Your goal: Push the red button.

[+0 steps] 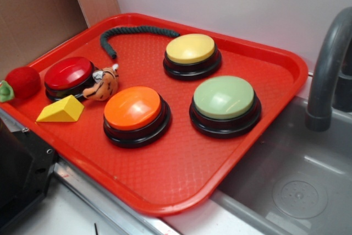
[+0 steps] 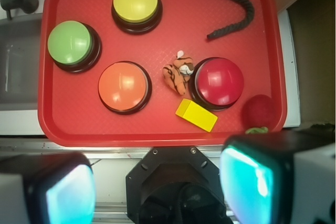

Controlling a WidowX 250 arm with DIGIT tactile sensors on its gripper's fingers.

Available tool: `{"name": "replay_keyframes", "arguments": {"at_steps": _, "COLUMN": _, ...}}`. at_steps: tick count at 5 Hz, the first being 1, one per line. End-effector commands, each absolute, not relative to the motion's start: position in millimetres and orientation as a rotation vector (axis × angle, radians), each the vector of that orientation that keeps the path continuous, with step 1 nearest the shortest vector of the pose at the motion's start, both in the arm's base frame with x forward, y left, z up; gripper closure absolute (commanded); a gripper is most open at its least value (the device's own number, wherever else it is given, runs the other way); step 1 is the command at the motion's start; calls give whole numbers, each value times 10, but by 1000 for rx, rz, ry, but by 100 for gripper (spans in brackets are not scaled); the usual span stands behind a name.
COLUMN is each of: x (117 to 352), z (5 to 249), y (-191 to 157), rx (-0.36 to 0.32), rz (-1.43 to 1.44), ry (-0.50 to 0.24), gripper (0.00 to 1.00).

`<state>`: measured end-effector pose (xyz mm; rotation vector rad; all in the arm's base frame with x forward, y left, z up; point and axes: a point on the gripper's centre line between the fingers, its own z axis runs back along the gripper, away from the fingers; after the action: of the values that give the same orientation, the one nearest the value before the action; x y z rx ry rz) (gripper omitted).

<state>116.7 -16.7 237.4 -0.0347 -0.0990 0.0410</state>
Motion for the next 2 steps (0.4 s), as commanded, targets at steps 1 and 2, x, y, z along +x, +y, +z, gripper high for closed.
{"name": "replay_keyframes", "arguments": {"at_steps": 1, "x": 1167, "z": 2374, "y": -167, "rx": -35, "rz": 41, "ry": -99, "gripper": 0}}
{"name": "replay_keyframes", "arguments": {"at_steps": 2, "x": 1222, "z": 2278, "y": 146, "rx": -36, "rz": 160, "ry": -100, "gripper": 0}}
